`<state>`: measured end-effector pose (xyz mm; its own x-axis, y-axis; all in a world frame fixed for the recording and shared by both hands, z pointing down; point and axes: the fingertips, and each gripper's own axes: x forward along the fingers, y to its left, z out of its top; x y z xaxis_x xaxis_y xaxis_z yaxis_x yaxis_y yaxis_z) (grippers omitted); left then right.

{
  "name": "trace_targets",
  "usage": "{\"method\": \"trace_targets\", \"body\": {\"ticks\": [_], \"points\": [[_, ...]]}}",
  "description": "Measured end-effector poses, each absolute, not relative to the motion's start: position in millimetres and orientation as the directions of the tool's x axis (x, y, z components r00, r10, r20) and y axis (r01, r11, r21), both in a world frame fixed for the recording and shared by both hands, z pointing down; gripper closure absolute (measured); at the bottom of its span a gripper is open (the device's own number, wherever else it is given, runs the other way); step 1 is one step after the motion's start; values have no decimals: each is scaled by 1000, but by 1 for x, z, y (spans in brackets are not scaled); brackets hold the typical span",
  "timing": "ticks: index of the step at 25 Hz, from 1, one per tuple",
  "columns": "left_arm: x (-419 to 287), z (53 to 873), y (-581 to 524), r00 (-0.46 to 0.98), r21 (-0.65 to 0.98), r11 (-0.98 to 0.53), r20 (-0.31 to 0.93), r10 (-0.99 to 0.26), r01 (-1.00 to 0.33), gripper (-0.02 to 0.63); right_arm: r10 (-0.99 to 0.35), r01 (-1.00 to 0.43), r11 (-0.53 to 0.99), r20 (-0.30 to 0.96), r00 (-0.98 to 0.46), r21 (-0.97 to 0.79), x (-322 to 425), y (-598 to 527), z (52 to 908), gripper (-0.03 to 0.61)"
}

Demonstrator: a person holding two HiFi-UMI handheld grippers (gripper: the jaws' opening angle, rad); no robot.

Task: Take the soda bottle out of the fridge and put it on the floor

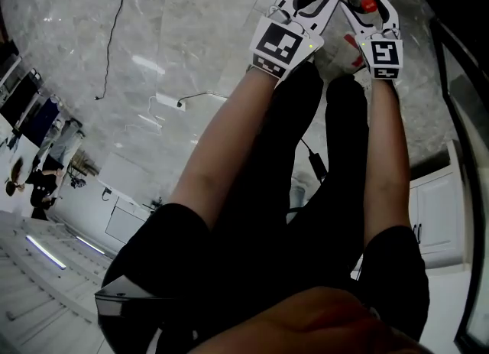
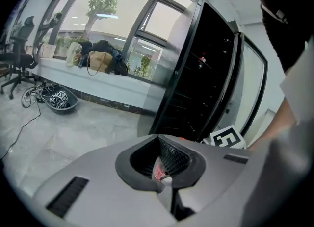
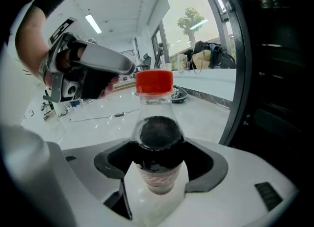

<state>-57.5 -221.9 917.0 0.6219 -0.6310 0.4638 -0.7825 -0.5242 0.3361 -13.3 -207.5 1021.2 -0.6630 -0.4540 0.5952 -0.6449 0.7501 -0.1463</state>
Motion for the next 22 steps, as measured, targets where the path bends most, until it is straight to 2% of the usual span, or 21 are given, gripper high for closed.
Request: {"method": "trace_targets", "body": {"ticks": [11,18,22], "points": [[-87,982,-213,587,330,-487,511,-628,-808,614,-355,-578,810,702,-617,-98,-23,-209,1154,259],[-91,987,-205,579,328,-478,516,-632,-815,614,-281,-486,872,755,-593,-58,-34,-190,1183,259],[-91,984,-203,575,332,-470,510,-640,-818,614,-264,-483,871,747,-610,-87,-38,-184,1184,259]]}}
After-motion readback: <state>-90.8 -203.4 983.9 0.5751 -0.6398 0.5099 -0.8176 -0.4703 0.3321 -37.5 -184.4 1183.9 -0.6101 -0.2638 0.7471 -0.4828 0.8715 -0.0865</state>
